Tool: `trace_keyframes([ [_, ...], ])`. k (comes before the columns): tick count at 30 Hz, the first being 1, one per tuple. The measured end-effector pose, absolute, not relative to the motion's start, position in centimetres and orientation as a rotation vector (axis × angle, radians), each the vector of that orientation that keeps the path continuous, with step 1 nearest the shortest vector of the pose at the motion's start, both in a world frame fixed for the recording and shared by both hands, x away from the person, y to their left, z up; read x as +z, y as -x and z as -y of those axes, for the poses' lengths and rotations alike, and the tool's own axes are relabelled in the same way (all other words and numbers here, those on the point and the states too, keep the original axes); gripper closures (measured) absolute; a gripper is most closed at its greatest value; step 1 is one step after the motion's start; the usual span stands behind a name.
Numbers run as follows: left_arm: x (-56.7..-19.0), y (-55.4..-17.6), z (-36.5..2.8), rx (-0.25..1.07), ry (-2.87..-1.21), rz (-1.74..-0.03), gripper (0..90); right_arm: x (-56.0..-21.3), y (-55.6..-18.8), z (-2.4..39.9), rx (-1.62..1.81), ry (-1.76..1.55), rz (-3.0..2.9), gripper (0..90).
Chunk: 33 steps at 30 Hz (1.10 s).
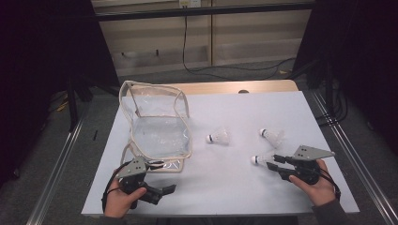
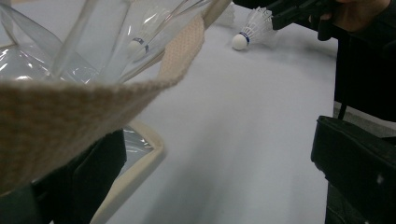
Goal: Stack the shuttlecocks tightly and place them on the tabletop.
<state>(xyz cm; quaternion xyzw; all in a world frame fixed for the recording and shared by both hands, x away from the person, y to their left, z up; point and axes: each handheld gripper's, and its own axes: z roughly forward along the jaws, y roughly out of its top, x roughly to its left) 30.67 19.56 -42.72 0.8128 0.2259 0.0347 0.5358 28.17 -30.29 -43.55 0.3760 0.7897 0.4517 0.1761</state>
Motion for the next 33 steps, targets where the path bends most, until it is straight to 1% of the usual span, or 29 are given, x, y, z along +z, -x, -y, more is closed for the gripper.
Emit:
trace_keyframes([
  [2, -42.7, -30.7, -19.6, 0.082, -1.935, -0.538, 3.3, -43.6, -28.1, 30.4, 1.275, -1.082, -2.239, 55.1],
  [4, -42.7, -30.7, -19.6, 0.082, -1.934, -0.538, 3.3, -43.7, -28.0, 30.6, 1.27, -1.083, -2.24, 54.9],
  [7, -42.7, -30.7, -19.5, 0.081, -1.932, -0.54, 3.3, -43.7, -27.8, 30.8, 1.265, -1.091, -2.236, 50.8],
  [9, -42.7, -30.7, -19.5, 0.081, -1.933, -0.539, 3.3, -43.7, -27.7, 31.0, 1.261, -1.092, -2.235, 50.3],
  [12, -42.7, -30.6, -19.5, 0.079, -1.931, -0.539, 3.3, -43.7, -27.6, 31.2, 1.261, -1.102, -2.224, 45.0],
  [17, -42.7, -30.7, -19.5, 0.082, -1.938, -0.535, 3.4, -43.9, -27.5, 31.5, 1.262, -1.126, -2.222, 43.8],
  [19, -42.7, -30.7, -19.5, 0.083, -1.939, -0.533, 3.3, -44.0, -27.5, 31.4, 1.264, -1.118, -2.232, 53.3],
  [21, -42.7, -30.7, -19.5, 0.083, -1.94, -0.533, 3.4, -44.1, -27.6, 31.2, 1.264, -1.126, -2.241, 54.4],
  [22, -42.7, -30.7, -19.5, 0.083, -1.94, -0.533, 3.4, -44.1, -27.6, 31.1, 1.26, -1.127, -2.242, 58.6],
  [25, -42.7, -30.6, -19.5, 0.079, -1.933, -0.538, 3.4, -44.3, -27.8, 30.9, 1.263, -1.132, -2.248, 66.8],
  [28, -42.7, -30.6, -19.5, 0.079, -1.931, -0.539, 3.4, -44.3, -28.0, 30.8, 1.254, -1.145, -2.255, 73.5],
  [33, -42.7, -30.6, -19.5, 0.077, -1.931, -0.538, 3.4, -44.6, -28.2, 30.6, 1.254, -1.147, -2.295, 81.4],
])
